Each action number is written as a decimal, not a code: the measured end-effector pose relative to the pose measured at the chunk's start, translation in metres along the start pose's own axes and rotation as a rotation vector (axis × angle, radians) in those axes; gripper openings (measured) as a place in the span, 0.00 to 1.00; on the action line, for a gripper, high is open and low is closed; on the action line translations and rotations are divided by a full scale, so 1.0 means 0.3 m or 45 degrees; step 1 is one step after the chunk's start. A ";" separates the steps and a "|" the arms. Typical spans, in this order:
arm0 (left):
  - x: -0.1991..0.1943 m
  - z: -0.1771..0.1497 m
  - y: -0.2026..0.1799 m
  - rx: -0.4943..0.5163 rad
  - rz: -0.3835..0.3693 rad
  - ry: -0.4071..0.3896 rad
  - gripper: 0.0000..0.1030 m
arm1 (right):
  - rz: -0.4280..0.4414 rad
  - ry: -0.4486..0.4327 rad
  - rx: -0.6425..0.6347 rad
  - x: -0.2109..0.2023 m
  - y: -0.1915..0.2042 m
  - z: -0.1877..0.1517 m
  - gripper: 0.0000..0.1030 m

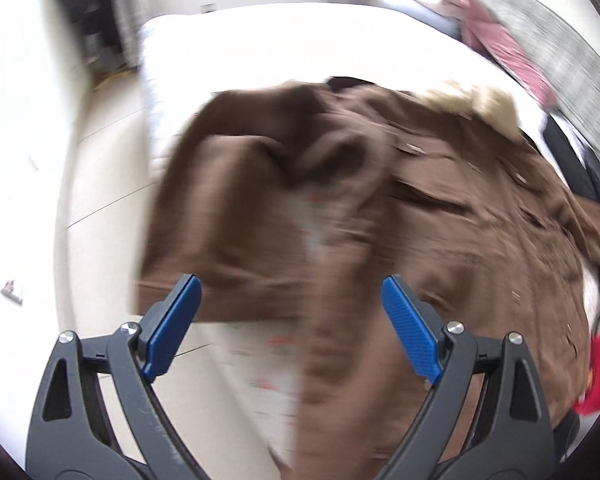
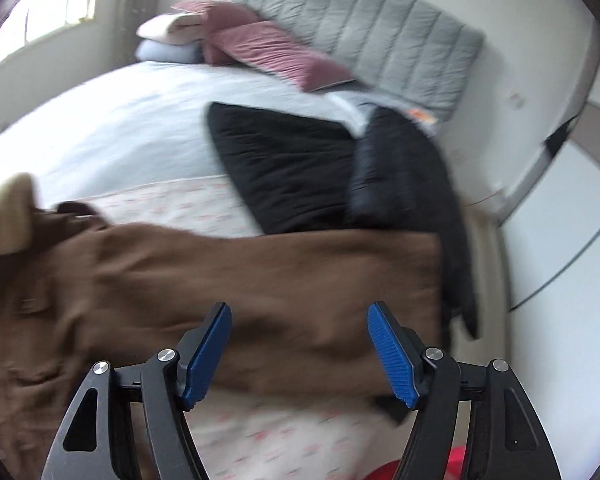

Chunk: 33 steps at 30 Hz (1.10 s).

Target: Fold large clothes

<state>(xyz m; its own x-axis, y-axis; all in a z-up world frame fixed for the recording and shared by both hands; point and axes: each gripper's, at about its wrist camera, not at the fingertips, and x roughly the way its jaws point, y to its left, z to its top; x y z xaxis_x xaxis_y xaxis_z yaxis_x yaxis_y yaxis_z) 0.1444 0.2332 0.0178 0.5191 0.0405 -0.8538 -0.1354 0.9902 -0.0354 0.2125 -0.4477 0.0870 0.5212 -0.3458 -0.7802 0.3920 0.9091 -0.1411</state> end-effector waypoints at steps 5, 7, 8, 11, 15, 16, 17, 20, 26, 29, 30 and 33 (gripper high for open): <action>0.087 0.019 0.224 -0.131 0.098 0.066 0.89 | 0.263 0.022 -0.085 -0.106 0.205 -0.077 0.70; 0.147 0.011 0.320 -0.222 0.090 0.114 0.89 | 0.315 0.018 -0.121 -0.104 0.279 -0.100 0.70; 0.179 0.001 0.368 -0.281 0.061 0.135 0.89 | 0.343 0.008 -0.146 -0.120 0.319 -0.119 0.70; 0.265 -0.051 0.474 -0.497 -0.103 0.182 0.89 | 0.385 -0.002 -0.208 -0.144 0.408 -0.156 0.70; 0.352 -0.113 0.497 -0.634 -0.409 0.236 0.45 | 0.398 0.018 -0.284 -0.136 0.502 -0.212 0.70; 0.358 -0.112 0.486 -0.624 -0.454 0.237 0.26 | 0.402 0.029 -0.296 -0.129 0.522 -0.224 0.70; 0.359 -0.104 0.471 -0.615 -0.483 0.238 0.11 | 0.407 0.039 -0.301 -0.125 0.529 -0.231 0.70; 0.280 -0.023 0.442 -0.504 -0.299 0.153 0.09 | 0.417 0.063 -0.316 -0.104 0.562 -0.248 0.70; 0.016 0.320 0.503 -0.330 0.269 -0.120 0.09 | 0.427 0.078 -0.322 -0.059 0.593 -0.247 0.70; -0.042 0.471 0.553 -0.324 0.433 -0.178 0.10 | 0.430 0.107 -0.307 -0.025 0.609 -0.239 0.70; -0.041 0.508 0.574 -0.352 0.435 -0.179 0.10 | 0.428 0.116 -0.309 -0.016 0.612 -0.236 0.70; 0.011 0.584 0.601 -0.411 0.523 -0.158 0.20 | 0.424 0.137 -0.326 0.010 0.635 -0.226 0.70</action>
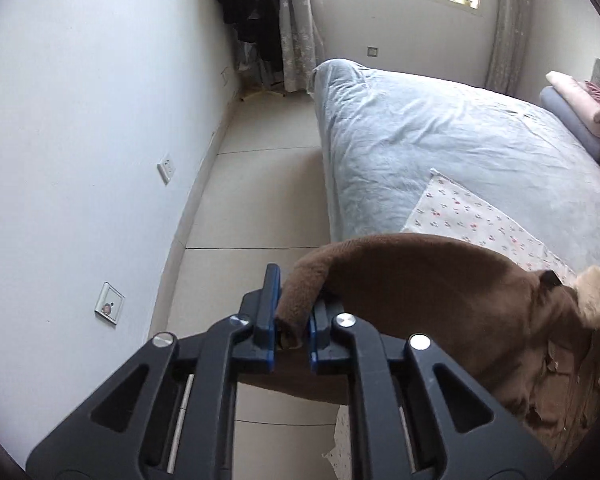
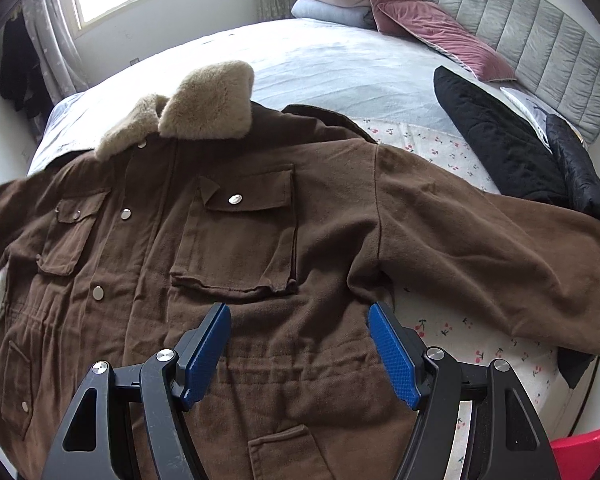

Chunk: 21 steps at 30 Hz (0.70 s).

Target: Fold large clothes

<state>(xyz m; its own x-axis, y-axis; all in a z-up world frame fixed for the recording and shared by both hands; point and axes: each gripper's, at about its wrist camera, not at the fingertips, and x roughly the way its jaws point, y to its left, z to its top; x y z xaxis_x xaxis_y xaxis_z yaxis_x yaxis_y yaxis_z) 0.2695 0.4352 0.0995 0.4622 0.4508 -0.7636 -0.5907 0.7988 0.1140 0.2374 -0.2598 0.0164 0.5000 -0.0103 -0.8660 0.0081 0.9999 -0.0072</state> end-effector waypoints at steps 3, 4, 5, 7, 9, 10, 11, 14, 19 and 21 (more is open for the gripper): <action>0.046 -0.002 -0.056 0.045 0.208 -0.022 0.48 | 0.020 0.020 -0.022 0.023 0.008 0.029 0.70; 0.046 -0.011 -0.088 0.065 0.193 -0.039 0.56 | 0.037 0.026 -0.025 0.028 0.006 0.045 0.70; 0.045 -0.018 -0.134 0.094 0.126 -0.055 0.71 | 0.054 0.027 -0.026 0.031 0.002 0.063 0.70; 0.048 -0.020 -0.218 0.158 0.024 -0.062 0.76 | 0.076 0.024 -0.029 0.038 -0.008 0.108 0.70; 0.066 -0.018 -0.367 0.266 -0.055 -0.025 0.76 | 0.078 0.017 -0.042 0.052 -0.011 0.164 0.70; 0.076 -0.026 -0.436 0.315 -0.100 -0.005 0.76 | 0.074 0.009 -0.054 0.059 -0.013 0.202 0.70; 0.081 -0.032 -0.497 0.352 -0.134 0.010 0.76 | 0.075 0.003 -0.068 0.068 -0.010 0.239 0.70; 0.116 -0.061 -0.721 0.468 -0.261 0.066 0.76 | 0.108 -0.006 -0.091 0.098 0.010 0.335 0.71; 0.119 -0.088 -1.124 0.579 -0.496 0.155 0.76 | 0.126 -0.038 -0.158 0.161 0.132 0.501 0.71; 0.073 -0.086 -1.256 0.600 -0.591 0.164 0.76 | 0.118 -0.077 -0.206 0.172 0.202 0.567 0.71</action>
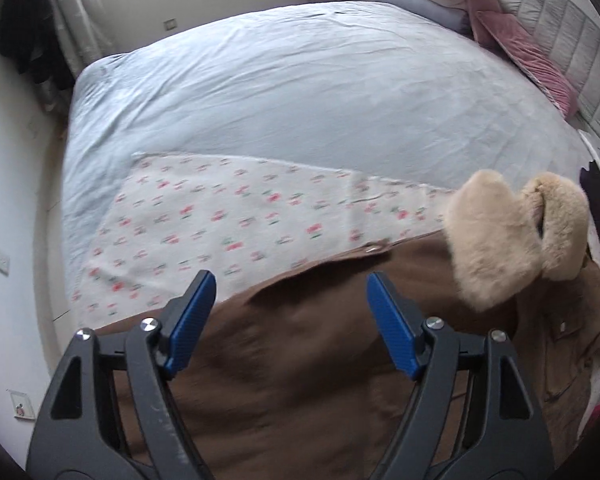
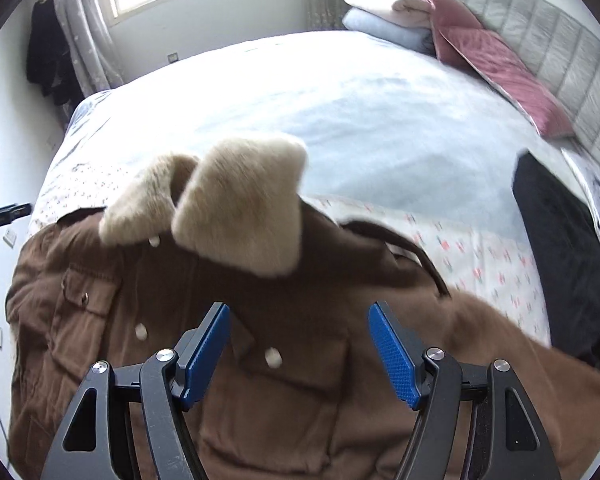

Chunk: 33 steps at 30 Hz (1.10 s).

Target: Fold large clothes

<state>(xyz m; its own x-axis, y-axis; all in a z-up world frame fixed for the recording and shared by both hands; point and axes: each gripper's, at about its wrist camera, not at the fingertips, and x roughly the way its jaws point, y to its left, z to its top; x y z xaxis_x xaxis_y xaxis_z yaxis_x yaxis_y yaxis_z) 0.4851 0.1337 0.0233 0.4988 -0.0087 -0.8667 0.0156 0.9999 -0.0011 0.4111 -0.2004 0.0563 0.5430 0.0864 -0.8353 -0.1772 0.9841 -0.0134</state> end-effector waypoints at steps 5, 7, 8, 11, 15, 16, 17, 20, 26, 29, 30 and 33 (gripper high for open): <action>0.048 0.124 -0.302 0.075 -0.203 -0.023 0.76 | -0.013 -0.139 -0.103 0.073 0.136 0.181 0.71; 0.087 0.150 -0.403 0.132 -0.225 -0.004 0.76 | -0.007 -0.121 -0.099 0.136 0.154 0.233 0.70; 0.111 0.158 -0.445 0.162 -0.225 0.006 0.76 | 0.001 -0.114 -0.092 0.163 0.156 0.249 0.70; 0.176 0.171 -0.516 0.237 -0.233 0.023 0.76 | 0.016 -0.084 -0.087 0.268 0.156 0.284 0.70; 0.297 0.151 -0.512 0.282 -0.200 0.081 0.69 | -0.031 -0.022 -0.135 0.377 0.132 0.262 0.69; 0.329 0.136 -0.489 0.264 -0.207 0.117 0.65 | -0.050 -0.007 -0.149 0.396 0.114 0.241 0.69; 0.357 0.117 -0.462 0.236 -0.242 0.157 0.53 | -0.076 0.014 -0.149 0.417 0.089 0.218 0.68; 0.367 0.063 -0.414 0.213 -0.312 0.170 0.36 | -0.047 0.100 -0.092 0.468 0.008 0.150 0.68; 0.118 -0.013 -0.357 0.094 -0.369 -0.209 0.18 | 0.015 -0.048 -0.067 0.411 0.037 0.099 0.21; 0.000 -0.033 -0.300 -0.047 -0.348 -0.452 0.18 | 0.028 -0.231 0.033 0.321 0.040 0.130 0.18; -0.014 -0.033 -0.287 -0.093 -0.325 -0.511 0.18 | 0.039 -0.299 0.084 0.293 0.035 0.147 0.18; 0.066 -0.016 -0.257 -0.205 -0.224 -0.535 0.18 | 0.052 -0.351 0.189 0.308 0.021 0.194 0.18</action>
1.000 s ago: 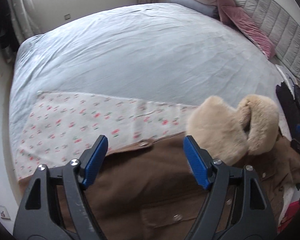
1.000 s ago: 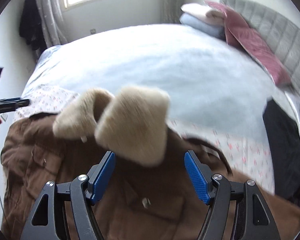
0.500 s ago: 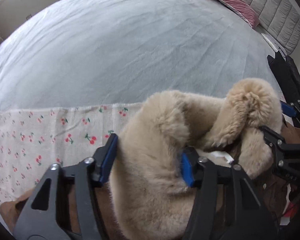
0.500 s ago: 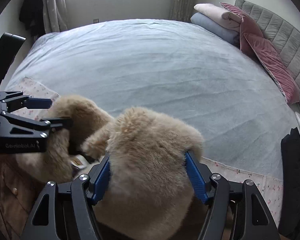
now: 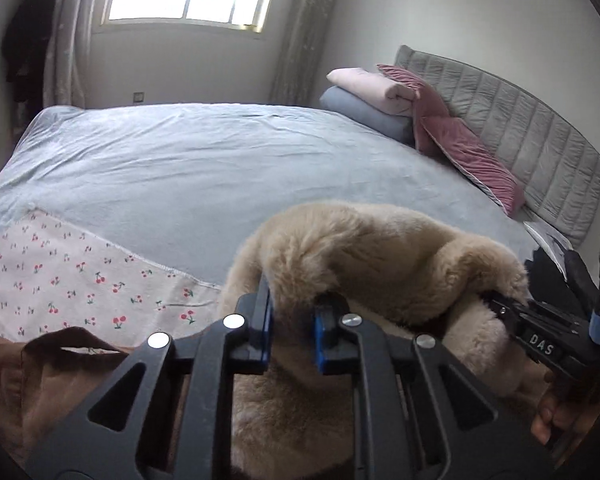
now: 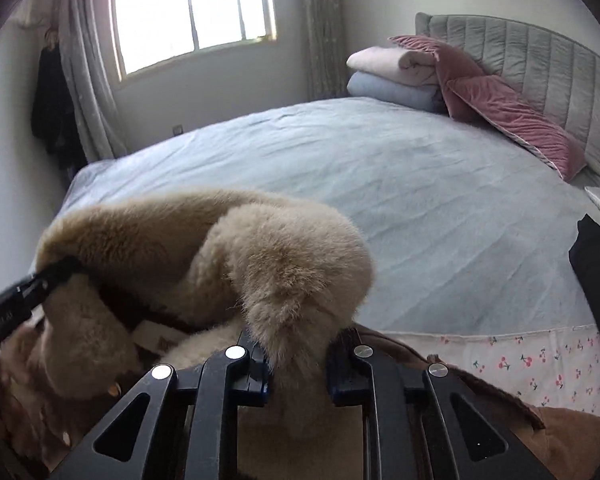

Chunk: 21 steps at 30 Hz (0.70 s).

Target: Fold large clothes

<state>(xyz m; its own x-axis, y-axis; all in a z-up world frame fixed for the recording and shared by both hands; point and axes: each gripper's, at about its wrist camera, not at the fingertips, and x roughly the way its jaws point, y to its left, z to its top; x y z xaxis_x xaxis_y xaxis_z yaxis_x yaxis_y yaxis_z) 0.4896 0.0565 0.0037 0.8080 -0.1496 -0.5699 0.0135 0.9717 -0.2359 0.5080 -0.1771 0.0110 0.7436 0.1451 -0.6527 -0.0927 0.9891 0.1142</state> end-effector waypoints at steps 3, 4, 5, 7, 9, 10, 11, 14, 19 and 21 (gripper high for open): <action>0.204 -0.053 0.049 -0.075 0.082 0.180 0.21 | 0.026 0.099 0.112 0.149 -0.033 -0.017 0.18; 0.259 -0.077 0.059 -0.064 0.094 0.231 0.26 | 0.042 0.144 0.151 0.210 -0.049 -0.039 0.19; 0.289 -0.102 0.061 -0.049 0.103 0.246 0.37 | 0.042 0.180 0.186 0.253 -0.077 -0.067 0.21; 0.292 -0.114 0.071 -0.054 0.082 0.201 0.47 | 0.082 0.202 0.274 0.317 -0.132 -0.111 0.26; 0.280 -0.102 0.086 -0.081 0.042 0.196 0.55 | 0.112 0.176 0.297 0.329 -0.155 -0.121 0.31; 0.268 -0.094 0.092 -0.089 0.015 0.197 0.57 | 0.118 0.166 0.284 0.327 -0.155 -0.119 0.32; 0.253 -0.087 0.094 -0.087 -0.012 0.204 0.60 | 0.127 0.158 0.266 0.318 -0.152 -0.118 0.35; 0.194 -0.067 0.081 -0.039 -0.063 0.241 0.65 | 0.168 0.176 0.243 0.257 -0.146 -0.120 0.51; 0.045 -0.086 0.034 0.117 -0.108 0.260 0.80 | 0.181 0.148 0.141 0.076 -0.183 -0.145 0.69; 0.002 -0.111 0.012 0.175 -0.128 0.270 0.83 | 0.152 0.157 0.075 0.007 -0.210 -0.183 0.69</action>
<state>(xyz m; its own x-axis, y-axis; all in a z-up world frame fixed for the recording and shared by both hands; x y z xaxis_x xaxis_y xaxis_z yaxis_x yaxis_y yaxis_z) 0.4704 0.0537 -0.0237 0.6574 -0.2673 -0.7045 0.1791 0.9636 -0.1985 0.4790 -0.2378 -0.0387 0.6426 0.2665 -0.7184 -0.1336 0.9622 0.2374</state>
